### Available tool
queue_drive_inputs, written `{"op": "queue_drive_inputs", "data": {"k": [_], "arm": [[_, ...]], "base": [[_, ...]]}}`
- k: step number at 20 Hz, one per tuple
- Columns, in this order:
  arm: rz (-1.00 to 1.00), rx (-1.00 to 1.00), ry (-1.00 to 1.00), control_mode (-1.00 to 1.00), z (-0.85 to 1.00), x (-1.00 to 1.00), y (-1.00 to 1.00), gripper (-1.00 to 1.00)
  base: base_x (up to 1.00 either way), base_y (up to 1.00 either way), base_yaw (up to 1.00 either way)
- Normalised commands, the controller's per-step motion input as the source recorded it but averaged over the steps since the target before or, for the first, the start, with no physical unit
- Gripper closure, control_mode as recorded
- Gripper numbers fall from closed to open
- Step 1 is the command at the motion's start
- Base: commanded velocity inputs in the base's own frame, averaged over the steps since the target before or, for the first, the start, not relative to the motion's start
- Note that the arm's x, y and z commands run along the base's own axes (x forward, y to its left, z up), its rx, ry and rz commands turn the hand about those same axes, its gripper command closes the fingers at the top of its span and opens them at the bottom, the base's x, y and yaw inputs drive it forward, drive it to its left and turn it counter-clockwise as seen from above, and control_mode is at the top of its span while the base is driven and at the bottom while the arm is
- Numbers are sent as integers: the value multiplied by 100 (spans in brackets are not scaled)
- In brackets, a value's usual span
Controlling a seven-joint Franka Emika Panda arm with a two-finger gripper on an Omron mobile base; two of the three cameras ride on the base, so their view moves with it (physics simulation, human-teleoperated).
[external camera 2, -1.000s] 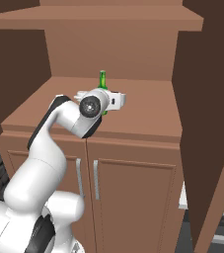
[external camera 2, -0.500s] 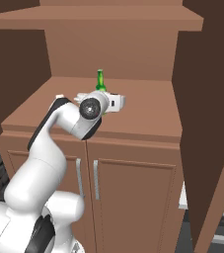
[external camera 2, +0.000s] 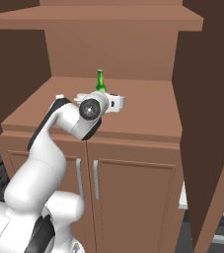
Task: Pick the boxed drink, beer from the counter and place them in the open cabinet.
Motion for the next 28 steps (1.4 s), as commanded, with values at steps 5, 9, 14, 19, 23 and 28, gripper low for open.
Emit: {"op": "queue_drive_inputs", "data": {"k": [5, 9, 14, 19, 23, 28], "arm": [[-1, 0, 0, -100, 8, -9, -1, -100], [-3, 0, 0, -100, 16, -33, -7, -100], [-4, 0, 0, -100, 16, -46, -11, -100], [-2, 0, 0, -100, 14, -60, -13, -100], [-2, 0, 0, -100, 12, -84, -17, -100], [-3, 0, 0, -100, 6, -100, -28, -100]], "base": [[0, 0, 0], [0, 0, 0], [0, 0, 0], [0, 0, 0], [0, 0, 0], [0, 0, 0]]}}
